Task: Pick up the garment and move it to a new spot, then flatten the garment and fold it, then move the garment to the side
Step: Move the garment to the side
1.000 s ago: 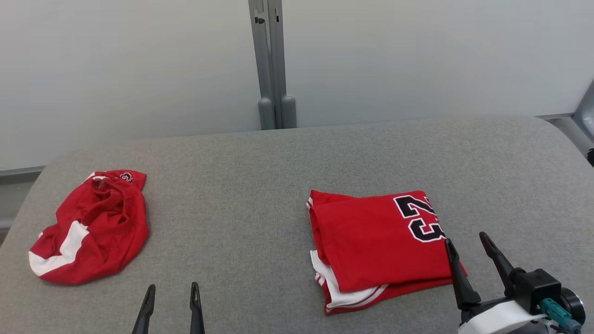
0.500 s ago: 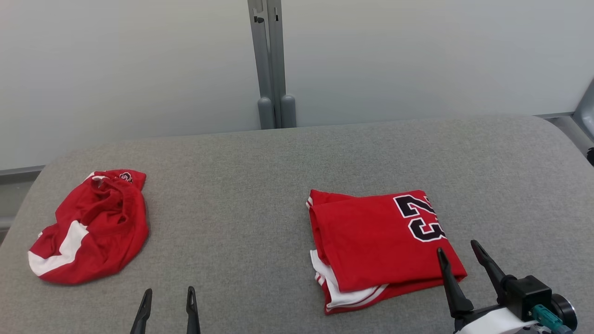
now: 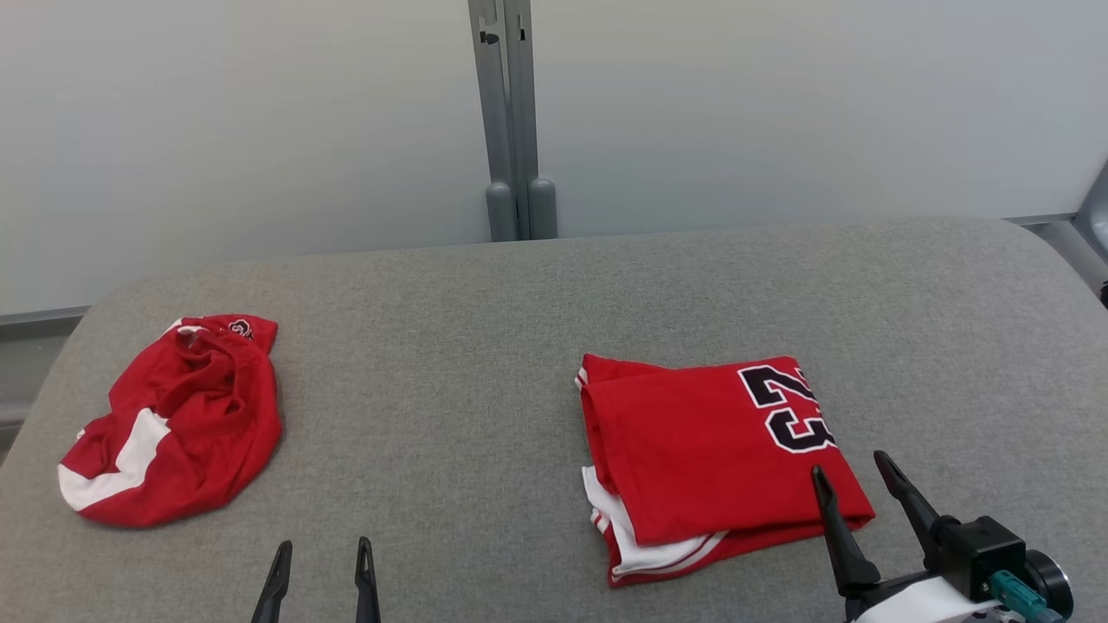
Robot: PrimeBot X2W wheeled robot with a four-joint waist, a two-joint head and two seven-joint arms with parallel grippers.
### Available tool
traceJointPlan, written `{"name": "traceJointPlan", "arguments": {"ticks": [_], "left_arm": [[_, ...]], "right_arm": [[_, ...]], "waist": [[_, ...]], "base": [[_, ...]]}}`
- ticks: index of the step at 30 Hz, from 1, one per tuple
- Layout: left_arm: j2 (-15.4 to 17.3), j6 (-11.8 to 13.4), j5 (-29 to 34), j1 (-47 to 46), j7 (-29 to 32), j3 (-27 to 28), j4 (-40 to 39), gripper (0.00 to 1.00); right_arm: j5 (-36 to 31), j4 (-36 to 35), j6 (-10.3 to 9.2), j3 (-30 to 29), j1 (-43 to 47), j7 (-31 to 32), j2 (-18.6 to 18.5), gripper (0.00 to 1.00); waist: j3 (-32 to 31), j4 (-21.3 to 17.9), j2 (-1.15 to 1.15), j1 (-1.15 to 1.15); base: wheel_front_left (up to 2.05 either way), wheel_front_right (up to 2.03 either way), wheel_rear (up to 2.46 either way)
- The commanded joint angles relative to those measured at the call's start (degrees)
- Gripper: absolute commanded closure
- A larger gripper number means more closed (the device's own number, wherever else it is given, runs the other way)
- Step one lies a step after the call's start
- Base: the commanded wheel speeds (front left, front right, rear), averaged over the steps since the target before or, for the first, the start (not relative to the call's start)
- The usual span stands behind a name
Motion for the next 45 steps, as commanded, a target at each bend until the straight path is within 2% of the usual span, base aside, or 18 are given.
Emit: {"name": "traceJointPlan", "arguments": {"ticks": [1,18,24,28,33,35,40,45], "left_arm": [[0.04,0.05,0.07,0.01,-0.01,0.11,0.09,0.00],[0.04,0.14,-0.22,-1.50,-0.01,-0.34,-0.16,0.00],[0.04,0.04,0.25,-3.06,-0.01,-1.25,-0.52,0.00],[0.04,-0.31,0.67,-4.20,-0.01,-2.16,-1.12,0.00],[0.05,-1.07,1.28,-7.02,-0.01,-3.39,-1.81,0.00],[0.05,-1.39,1.10,-8.10,-0.01,-3.78,-1.97,0.00],[0.05,-2.07,1.27,-10.86,-0.01,-5.23,-1.99,0.00],[0.05,-2.48,1.07,-13.28,-0.01,-6.66,-1.98,0.00]], "right_arm": [[0.37,-0.17,-0.11,0.03,0.57,-0.24,-0.16,0.00],[0.08,-0.69,-0.11,0.36,-0.93,-0.24,-0.60,0.00],[0.99,-0.69,-0.11,0.22,-2.77,-0.25,-2.09,0.00],[3.89,0.65,-0.11,-0.18,-4.32,-0.24,-3.62,0.00],[11.78,4.41,-0.11,0.99,-8.47,-0.22,-8.12,0.00],[17.55,6.99,-0.11,2.90,-10.65,-0.07,-10.25,0.00],[35.39,9.74,-0.09,9.88,-17.29,7.83,-17.76,0.00],[49.50,9.40,-0.08,12.25,-21.56,13.81,-22.84,0.00]], "waist": [[0.03,0.09,0.00,0.00],[2.79,0.94,0.00,0.00],[5.46,1.67,0.00,0.00],[7.58,2.18,0.00,0.00],[12.28,2.51,0.00,0.00],[13.77,2.27,0.00,0.00],[16.77,1.98,0.00,0.00],[19.50,2.28,0.00,0.00]], "base": [[0.00,0.00,0.00],[0.00,0.00,0.00],[0.00,0.00,0.00],[0.00,0.00,0.00],[0.00,0.00,0.00],[0.00,0.00,0.00],[0.00,0.00,0.00],[0.00,0.00,0.00]]}}
